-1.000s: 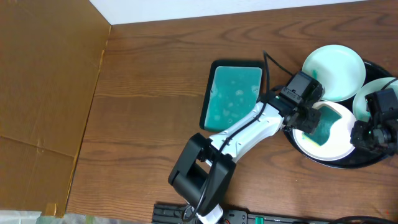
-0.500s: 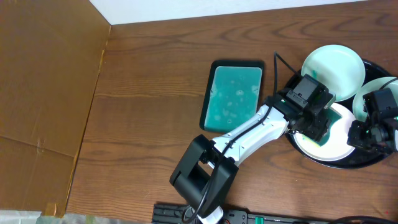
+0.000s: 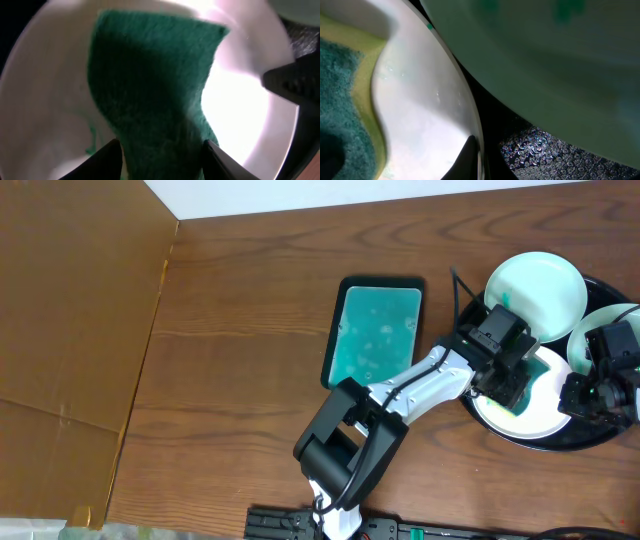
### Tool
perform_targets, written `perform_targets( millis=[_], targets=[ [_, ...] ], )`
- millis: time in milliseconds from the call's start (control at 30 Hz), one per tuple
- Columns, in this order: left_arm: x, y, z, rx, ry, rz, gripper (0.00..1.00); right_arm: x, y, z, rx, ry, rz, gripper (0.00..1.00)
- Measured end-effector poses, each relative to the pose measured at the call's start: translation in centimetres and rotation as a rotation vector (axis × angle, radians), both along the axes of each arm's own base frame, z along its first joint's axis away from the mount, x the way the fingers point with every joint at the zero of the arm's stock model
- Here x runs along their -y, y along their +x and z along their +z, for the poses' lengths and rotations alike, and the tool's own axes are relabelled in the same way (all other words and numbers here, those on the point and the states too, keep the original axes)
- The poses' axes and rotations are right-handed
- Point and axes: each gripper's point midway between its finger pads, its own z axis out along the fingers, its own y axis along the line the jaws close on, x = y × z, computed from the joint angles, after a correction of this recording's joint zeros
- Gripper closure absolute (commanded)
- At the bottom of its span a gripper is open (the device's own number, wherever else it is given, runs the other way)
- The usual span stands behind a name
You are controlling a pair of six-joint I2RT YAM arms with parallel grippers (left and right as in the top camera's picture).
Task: Clean dirty plates on tray and stack at the side
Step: 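Scrub the front plate with the left-held sponge while the right gripper holds it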
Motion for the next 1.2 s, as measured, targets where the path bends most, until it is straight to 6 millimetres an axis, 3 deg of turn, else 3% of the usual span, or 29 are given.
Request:
perform_targets(
  millis=[133, 400, 567, 700, 833, 1000, 1200],
  targets=[
    [0.3, 0.1, 0.1, 0.013, -0.009, -0.008, 0.36, 0.0, 0.0, 0.0, 0.000, 0.000, 0.000, 0.98],
    [1.3, -0.6, 0.2, 0.026, -0.008, -0.034, 0.40, 0.0, 0.0, 0.0, 0.000, 0.000, 0.000, 0.97],
    [1.0, 0.0, -0.1, 0.062, 0.022, -0.018, 0.42, 0.0, 0.0, 0.0, 0.000, -0.001, 0.000, 0.97],
    [0.9, 0.2, -0.6, 0.068, 0.034, -0.015, 0.60, 0.0, 0.0, 0.0, -0.001, -0.001, 0.000, 0.97],
    [1.2, 0.1, -0.9, 0.062, 0.031, -0.016, 0.91, 0.0, 0.0, 0.0, -0.001, -0.001, 0.000, 0.97],
    [1.2, 0.2, -1.0, 0.068, 0.045, 0.018, 0.93, 0.0, 0.0, 0.0, -0.002, -0.001, 0.000, 0.98],
    [-0.4, 2.1, -1.1, 0.151, 0.143, 0.156, 0.93, 0.0, 0.0, 0.0, -0.002, -0.001, 0.000, 0.98]
  ],
)
